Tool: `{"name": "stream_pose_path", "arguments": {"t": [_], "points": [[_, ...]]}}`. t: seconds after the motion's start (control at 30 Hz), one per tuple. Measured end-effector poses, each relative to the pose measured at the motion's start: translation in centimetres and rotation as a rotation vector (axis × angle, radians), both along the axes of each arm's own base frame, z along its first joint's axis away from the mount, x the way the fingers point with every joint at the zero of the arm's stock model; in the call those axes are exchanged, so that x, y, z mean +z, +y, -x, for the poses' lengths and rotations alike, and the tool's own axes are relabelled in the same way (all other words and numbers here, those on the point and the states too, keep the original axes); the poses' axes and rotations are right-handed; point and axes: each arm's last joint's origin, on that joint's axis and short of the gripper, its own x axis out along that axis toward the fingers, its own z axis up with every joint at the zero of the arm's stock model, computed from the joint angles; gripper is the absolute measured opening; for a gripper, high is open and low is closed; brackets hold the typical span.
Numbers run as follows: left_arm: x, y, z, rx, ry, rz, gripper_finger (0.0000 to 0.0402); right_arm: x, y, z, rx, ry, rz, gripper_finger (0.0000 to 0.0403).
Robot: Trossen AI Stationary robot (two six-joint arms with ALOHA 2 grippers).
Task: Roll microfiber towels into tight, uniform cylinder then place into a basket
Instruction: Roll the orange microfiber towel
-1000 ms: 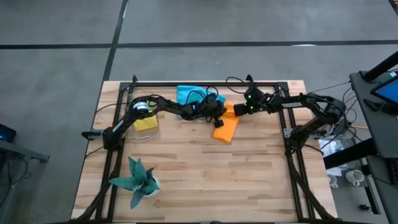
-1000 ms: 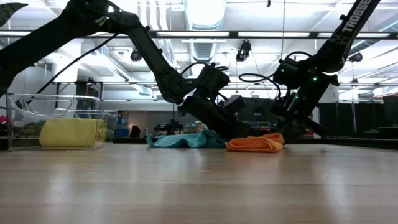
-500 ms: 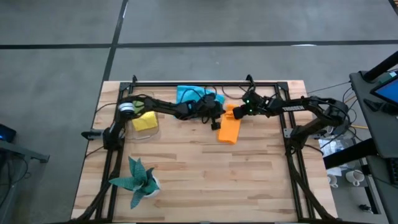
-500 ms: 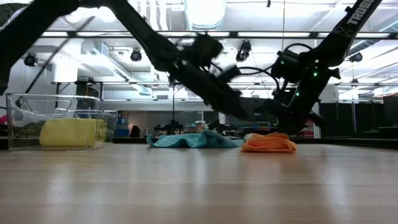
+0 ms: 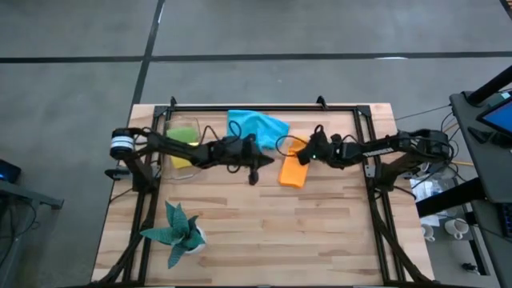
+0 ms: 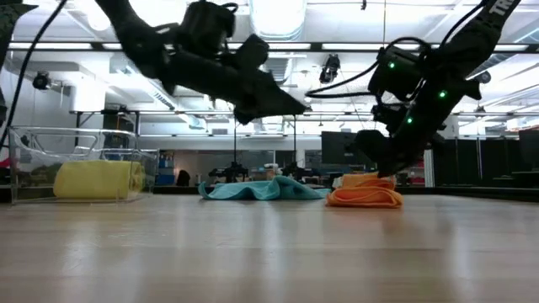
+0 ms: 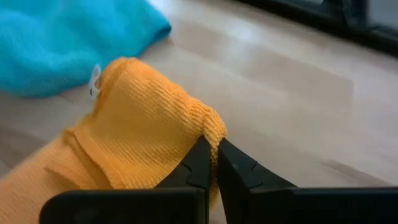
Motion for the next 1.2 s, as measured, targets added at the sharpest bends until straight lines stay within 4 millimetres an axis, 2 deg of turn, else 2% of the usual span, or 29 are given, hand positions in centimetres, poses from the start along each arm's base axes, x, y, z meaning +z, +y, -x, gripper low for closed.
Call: {"name": "stream_pose_path", "arguments": {"t": [0.23,0.4,0.6,0.77,0.97,1.07,1.2], "points": [[-1.4,-1.7,0.8,-0.034,0.047,0.047,0.0,0.0,2.0,-0.2,-0.112,-0.068,0.114,0.0012],[-2.2,-2.0,0.7,-0.042,0.086,0.051,0.0,-0.4,2.5,1.1,-0.251,-0.048,0.168,0.0012],[-2.2,-2.0,0.8,-0.041,0.097,0.051,0.0,-1.5,2.8,2.7,-0.453,-0.123,0.168,0.0012],[-2.2,-2.0,0.7,-0.04,0.103,0.046,0.0,-3.1,3.5,2.3,-0.502,-0.164,0.158,0.0012],[-2.3,-2.0,0.7,-0.041,0.113,0.044,0.0,-4.7,4.7,0.7,-0.504,-0.117,0.195,0.0012],[-2.4,-1.9,0.8,-0.044,0.132,0.032,0.0,-4.7,5.6,0.0,-0.493,-0.031,0.222,0.0012],[-2.5,-1.9,0.8,-0.042,0.139,0.025,0.0,-3.6,6.9,-0.4,-0.462,0.12,0.261,0.0012]]}}
